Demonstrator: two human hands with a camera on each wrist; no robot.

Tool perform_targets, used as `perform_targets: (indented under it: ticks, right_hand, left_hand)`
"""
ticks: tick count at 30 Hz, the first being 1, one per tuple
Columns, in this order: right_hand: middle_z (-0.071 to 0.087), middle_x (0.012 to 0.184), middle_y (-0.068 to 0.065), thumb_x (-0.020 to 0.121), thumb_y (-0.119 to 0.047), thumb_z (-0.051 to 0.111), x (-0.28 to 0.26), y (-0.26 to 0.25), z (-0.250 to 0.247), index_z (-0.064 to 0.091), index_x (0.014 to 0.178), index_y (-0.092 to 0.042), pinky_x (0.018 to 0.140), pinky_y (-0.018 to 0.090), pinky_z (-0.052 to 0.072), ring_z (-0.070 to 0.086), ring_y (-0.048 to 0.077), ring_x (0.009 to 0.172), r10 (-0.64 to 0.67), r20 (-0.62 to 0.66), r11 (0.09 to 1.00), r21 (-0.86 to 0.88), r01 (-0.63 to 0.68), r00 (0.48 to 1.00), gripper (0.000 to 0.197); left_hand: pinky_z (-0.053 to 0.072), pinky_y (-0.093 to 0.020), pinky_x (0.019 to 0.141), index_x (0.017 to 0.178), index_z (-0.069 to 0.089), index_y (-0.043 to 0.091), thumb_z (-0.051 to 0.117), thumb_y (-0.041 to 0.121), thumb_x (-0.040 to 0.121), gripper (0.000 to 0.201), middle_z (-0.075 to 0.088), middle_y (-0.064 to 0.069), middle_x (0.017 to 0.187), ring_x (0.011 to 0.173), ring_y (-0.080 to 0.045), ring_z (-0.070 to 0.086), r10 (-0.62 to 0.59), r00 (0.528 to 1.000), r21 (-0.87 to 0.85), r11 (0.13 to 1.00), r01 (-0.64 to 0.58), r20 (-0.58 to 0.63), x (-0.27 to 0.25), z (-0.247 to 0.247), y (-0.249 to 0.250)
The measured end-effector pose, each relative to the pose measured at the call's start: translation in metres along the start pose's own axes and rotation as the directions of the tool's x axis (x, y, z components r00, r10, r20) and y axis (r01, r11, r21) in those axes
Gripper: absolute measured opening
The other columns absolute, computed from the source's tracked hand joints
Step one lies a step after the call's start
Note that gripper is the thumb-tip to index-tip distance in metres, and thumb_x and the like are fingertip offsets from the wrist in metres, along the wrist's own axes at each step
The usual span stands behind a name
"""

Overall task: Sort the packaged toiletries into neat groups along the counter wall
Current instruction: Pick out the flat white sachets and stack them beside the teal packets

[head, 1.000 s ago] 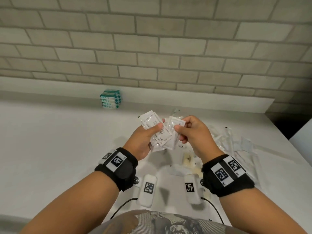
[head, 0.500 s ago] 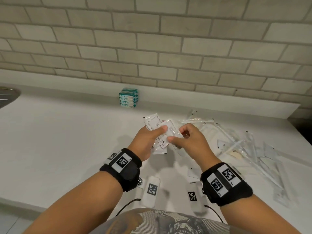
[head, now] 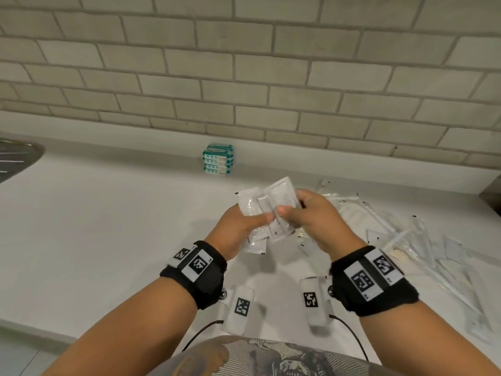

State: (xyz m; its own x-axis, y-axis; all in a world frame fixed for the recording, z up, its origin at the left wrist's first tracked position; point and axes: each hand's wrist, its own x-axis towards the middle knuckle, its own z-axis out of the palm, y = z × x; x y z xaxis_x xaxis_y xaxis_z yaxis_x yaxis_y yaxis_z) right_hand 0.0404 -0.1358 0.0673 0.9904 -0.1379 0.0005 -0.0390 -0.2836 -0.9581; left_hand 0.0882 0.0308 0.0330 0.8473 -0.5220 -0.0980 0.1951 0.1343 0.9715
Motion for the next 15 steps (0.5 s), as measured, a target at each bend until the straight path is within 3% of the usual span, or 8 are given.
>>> perform_targets:
  ticks: [3,7,9,10,12,14,15]
  right_hand:
    - [0.065,0.082,0.003,0.082,-0.022,0.074,0.006,0.003,0.017,0.058,0.084,-0.019,0.065,0.038,0.053,0.062,0.020,0.071,0.030,-0.018,0.986,-0.161,-0.032,0.999,0.016]
    - [0.063,0.086,0.003,0.086,-0.023,0.071,0.011,0.002,0.013,0.050,0.084,-0.020,0.056,0.031,0.050,0.062,0.018,0.070,0.101,-0.127,0.976,-0.179,-0.123,0.987,0.021]
    - [0.065,0.094,0.001,0.086,-0.022,0.070,0.013,-0.003,0.006,0.051,0.090,-0.023,0.064,0.036,0.056,0.066,0.018,0.078,0.093,-0.219,0.986,-0.114,-0.120,0.971,0.019]
    - [0.067,0.098,0.002,0.085,-0.020,0.071,0.014,-0.006,0.003,0.053,0.095,-0.023,0.069,0.039,0.058,0.068,0.021,0.082,0.112,-0.207,0.993,-0.018,-0.118,0.972,0.021]
    - [0.070,0.102,0.005,0.082,-0.012,0.073,0.013,-0.012,0.003,0.057,0.107,-0.017,0.068,0.038,0.059,0.071,0.022,0.083,0.174,-0.042,0.970,0.178,-0.164,0.984,0.031]
    - [0.072,0.092,0.005,0.080,-0.009,0.074,0.012,-0.017,0.009,0.063,0.108,-0.012,0.056,0.026,0.054,0.071,0.017,0.072,0.162,0.099,0.975,0.137,-0.175,0.982,0.031]
    - [0.071,0.085,0.003,0.080,-0.008,0.074,0.013,-0.019,0.012,0.065,0.103,-0.011,0.053,0.021,0.050,0.067,0.015,0.067,0.110,0.088,0.990,0.080,-0.117,0.990,0.026]
  left_hand:
    - [0.050,-0.047,0.096,0.120,0.064,0.007,0.064,0.008,0.084,0.036,0.068,-0.017,0.115,0.107,-0.034,0.065,-0.008,0.999,-0.027,1.000,0.009,0.045,0.001,-0.002,0.001]
    - [0.044,-0.052,0.099,0.127,0.053,0.003,0.050,0.009,0.072,0.056,0.064,-0.020,0.118,0.107,-0.037,0.061,-0.138,0.990,-0.110,0.984,0.141,0.033,0.004,-0.014,-0.002]
    - [0.046,-0.050,0.099,0.124,0.056,0.006,0.056,0.012,0.076,0.049,0.067,-0.017,0.117,0.108,-0.035,0.063,-0.114,0.993,-0.005,0.993,0.114,0.007,0.005,-0.020,-0.001]
    - [0.048,-0.050,0.098,0.119,0.060,0.009,0.061,0.015,0.078,0.041,0.069,-0.014,0.114,0.106,-0.033,0.065,-0.084,0.996,0.073,0.994,0.084,-0.009,0.005,-0.022,0.001]
    - [0.051,-0.047,0.094,0.110,0.065,0.014,0.069,0.019,0.084,0.027,0.072,-0.008,0.106,0.097,-0.026,0.069,-0.037,0.999,0.226,0.973,0.045,-0.040,0.004,-0.026,0.003]
    - [0.053,-0.044,0.091,0.113,0.064,0.016,0.066,0.026,0.090,0.025,0.073,-0.006,0.104,0.093,-0.022,0.070,-0.010,1.000,0.290,0.957,0.015,-0.020,0.004,-0.026,0.004]
    - [0.055,-0.043,0.088,0.116,0.062,0.015,0.060,0.031,0.094,0.028,0.072,-0.008,0.106,0.091,-0.022,0.070,-0.019,1.000,0.271,0.962,0.018,-0.002,0.004,-0.025,0.007]
